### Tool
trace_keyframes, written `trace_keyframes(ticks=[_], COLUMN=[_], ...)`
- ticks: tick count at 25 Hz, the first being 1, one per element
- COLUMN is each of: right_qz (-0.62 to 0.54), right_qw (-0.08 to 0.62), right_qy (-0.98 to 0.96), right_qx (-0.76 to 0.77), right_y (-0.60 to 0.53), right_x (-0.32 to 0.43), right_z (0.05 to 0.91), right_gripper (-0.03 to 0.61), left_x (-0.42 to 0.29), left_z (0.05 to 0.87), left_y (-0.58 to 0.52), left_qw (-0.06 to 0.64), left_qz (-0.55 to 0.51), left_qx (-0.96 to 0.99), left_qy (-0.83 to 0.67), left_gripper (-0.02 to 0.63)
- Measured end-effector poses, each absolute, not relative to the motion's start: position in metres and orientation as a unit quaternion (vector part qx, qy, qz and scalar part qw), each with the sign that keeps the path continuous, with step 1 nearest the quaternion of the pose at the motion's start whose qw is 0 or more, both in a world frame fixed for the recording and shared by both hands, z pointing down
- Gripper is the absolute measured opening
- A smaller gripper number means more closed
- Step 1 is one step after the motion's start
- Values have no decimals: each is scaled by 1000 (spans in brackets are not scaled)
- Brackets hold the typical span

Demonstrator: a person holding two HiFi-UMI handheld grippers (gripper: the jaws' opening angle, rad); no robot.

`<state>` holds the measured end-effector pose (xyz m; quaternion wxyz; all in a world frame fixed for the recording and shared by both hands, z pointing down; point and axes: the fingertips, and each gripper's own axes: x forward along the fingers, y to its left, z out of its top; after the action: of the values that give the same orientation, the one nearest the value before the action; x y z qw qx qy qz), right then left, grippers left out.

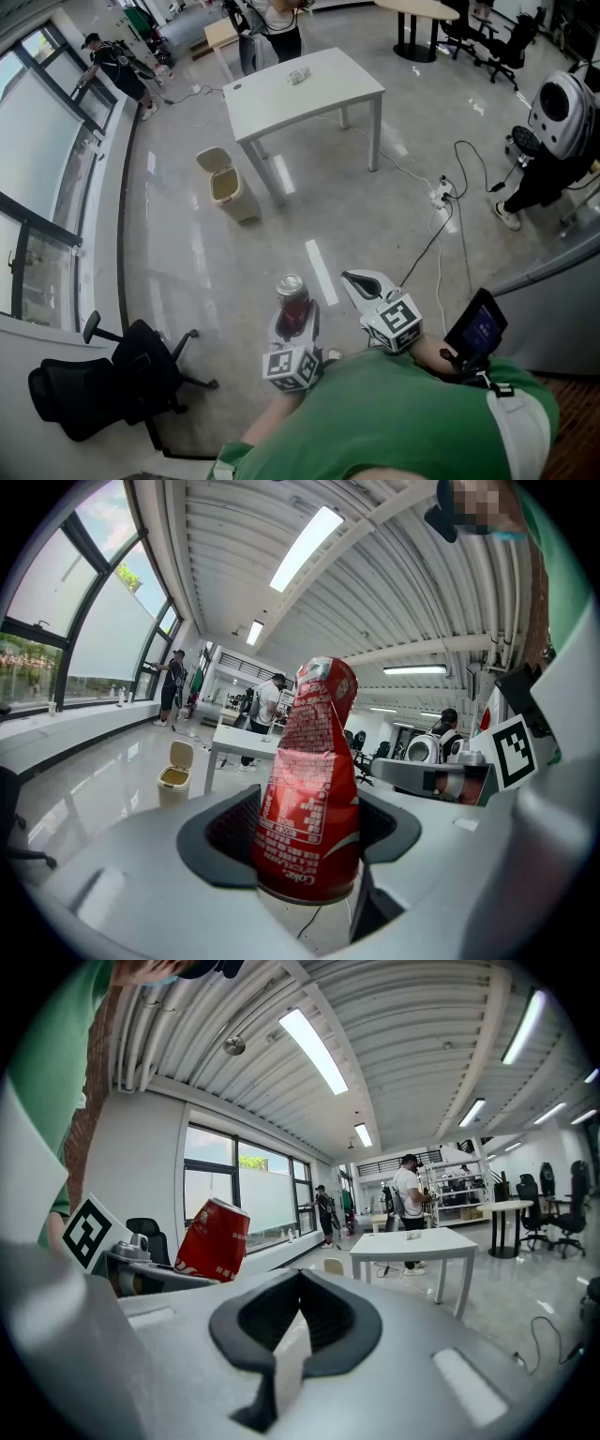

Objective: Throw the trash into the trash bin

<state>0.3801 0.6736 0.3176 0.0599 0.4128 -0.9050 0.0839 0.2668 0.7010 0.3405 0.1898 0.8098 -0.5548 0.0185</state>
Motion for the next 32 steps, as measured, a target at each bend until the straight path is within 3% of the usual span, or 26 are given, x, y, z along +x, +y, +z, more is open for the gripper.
trace_keyframes(ticks=[16, 32], right_qz=[73, 64], right_qw=[58, 62], right_qy=[-909, -928], right_qx=[406, 362], right_y=[672, 622], right_x=[288, 236], right_z=[318, 314], right_gripper=[3, 3], left_x=[167, 122], left_z=[347, 341], left_y=[709, 668], left_qw=[190, 194], left_qz=[5, -12], left_qx=[792, 764], left_qy=[-580, -615], left_gripper=[276, 276])
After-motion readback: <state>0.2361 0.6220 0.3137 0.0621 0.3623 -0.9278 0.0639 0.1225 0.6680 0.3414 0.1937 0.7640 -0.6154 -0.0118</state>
